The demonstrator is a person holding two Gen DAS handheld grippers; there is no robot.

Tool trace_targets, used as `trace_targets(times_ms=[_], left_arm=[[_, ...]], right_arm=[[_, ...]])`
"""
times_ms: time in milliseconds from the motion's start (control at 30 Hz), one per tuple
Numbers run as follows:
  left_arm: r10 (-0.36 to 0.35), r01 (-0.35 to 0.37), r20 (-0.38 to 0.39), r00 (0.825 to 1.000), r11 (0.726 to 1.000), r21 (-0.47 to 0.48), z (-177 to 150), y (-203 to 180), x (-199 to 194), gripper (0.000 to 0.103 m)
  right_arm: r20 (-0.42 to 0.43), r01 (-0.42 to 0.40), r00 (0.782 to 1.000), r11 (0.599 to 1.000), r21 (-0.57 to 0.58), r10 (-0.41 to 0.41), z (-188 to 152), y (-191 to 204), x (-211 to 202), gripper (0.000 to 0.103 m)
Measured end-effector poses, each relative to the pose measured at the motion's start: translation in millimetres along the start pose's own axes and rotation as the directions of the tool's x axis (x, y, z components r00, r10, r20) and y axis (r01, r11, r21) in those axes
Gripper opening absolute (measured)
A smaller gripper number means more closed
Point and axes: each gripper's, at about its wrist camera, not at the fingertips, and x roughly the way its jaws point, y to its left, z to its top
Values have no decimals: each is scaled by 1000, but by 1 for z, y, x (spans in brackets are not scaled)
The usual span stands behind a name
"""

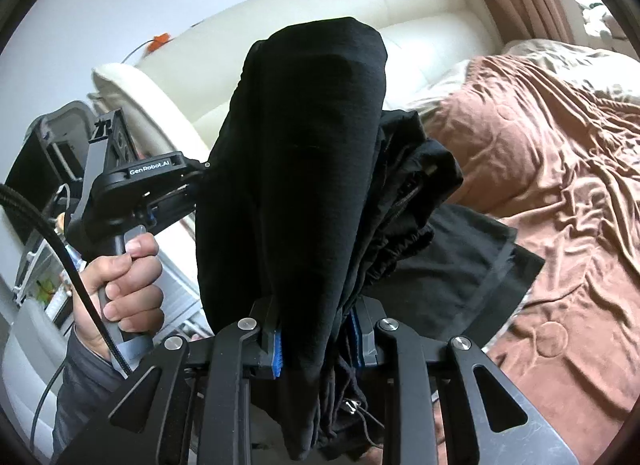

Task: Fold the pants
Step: 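Carry the held pants with both tools toward the bed's headboard corner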

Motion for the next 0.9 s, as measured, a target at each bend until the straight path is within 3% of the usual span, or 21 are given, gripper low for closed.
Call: trace_targets(times_ms=[333,500,600,733,800,900], left_arm=[[46,-48,-66,997,999,-26,5,-3,68,13],[162,-167,-124,979,985,-30,-1,5,95,23],[226,-230,-108,968,973,-29,-4,15,86,23],[230,-233,-88,969,972,-29,-11,23,60,28],[226,-229,-86,970,973,-23,-17,26,46,30],[226,-227,-93,970,974,-2,-28,29,32,30]], right_arm=[[-20,20,1000,995,93,-18,7,-30,22,22],[-29,53,998,987,151,-50,8,-52,37,22],[-54,80,996,981,175,-72,7,-64,51,22],[-81,79,995,964,252,-60,7,-77,59,24],[-93,58,995,953,297,-32,4,-82,57,28],[-110,65,993,949,309,-33,1,-84,47,41]])
